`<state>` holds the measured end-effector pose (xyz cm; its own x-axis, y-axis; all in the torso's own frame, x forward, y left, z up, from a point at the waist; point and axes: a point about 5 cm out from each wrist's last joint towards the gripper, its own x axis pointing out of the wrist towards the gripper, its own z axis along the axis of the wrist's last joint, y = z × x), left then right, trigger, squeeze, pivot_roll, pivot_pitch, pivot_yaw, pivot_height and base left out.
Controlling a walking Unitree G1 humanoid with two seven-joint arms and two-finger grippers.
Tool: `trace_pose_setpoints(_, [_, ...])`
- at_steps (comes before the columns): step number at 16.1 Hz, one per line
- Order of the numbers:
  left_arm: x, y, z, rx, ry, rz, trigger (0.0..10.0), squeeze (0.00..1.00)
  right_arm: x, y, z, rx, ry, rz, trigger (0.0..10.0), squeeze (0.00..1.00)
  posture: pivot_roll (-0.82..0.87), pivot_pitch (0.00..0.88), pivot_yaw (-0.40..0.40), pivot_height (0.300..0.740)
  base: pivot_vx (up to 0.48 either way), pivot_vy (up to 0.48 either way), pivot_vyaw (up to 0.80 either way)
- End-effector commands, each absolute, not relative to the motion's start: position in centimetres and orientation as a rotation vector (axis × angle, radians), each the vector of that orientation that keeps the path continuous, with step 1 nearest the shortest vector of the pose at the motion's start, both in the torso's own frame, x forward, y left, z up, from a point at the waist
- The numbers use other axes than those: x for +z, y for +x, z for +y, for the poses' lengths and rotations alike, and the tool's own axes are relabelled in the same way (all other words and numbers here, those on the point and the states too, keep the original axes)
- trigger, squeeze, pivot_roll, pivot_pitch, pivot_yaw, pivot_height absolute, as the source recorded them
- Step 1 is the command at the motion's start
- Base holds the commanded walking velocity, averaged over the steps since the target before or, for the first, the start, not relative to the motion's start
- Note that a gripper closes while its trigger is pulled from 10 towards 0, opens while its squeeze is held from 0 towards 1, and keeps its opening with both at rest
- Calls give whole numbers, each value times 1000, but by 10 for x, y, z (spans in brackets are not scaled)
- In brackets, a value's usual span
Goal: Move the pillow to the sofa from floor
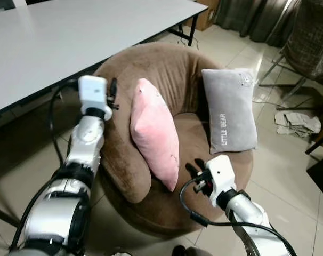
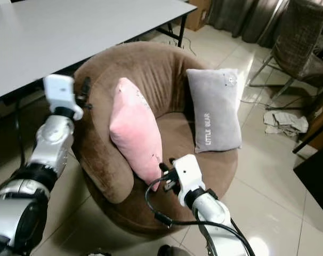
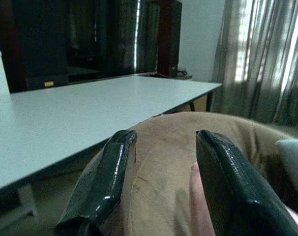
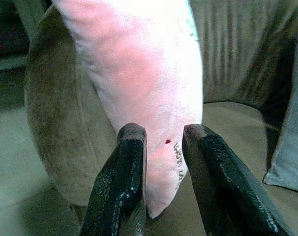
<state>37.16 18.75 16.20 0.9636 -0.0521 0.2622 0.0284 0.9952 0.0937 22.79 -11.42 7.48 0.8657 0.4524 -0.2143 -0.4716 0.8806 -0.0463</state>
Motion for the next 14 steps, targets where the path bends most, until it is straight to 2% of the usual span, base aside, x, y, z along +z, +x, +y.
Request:
trace_pose_setpoints(1, [162, 360, 193, -92, 90, -290, 10000, 0, 81, 226, -118, 450, -107, 158, 10000, 0, 14, 55, -64, 740, 0, 0, 0])
trace_pose_setpoints(4, [155, 330, 194, -230, 166, -285, 10000, 0, 84, 223, -118, 414, -97, 118, 10000, 0, 17, 57, -61, 740, 0, 0, 800])
trace_pose_setpoints(7, [140, 291, 184, -345, 97, -190, 10000, 0, 98, 228, -125, 302, -9, 17, 10000, 0, 29, 57, -64, 740, 0, 0, 800])
trace_pose_setpoints(10, [93, 269, 176, -321, 119, 47, 10000, 0, 91, 229, -122, 326, -10, 39, 10000, 0, 48, 60, -82, 740, 0, 0, 800])
trace_pose_setpoints(14, [75, 260, 164, -311, 76, 183, 10000, 0, 84, 239, -131, 229, 19, 31, 10000, 0, 56, 61, -85, 740, 0, 0, 800])
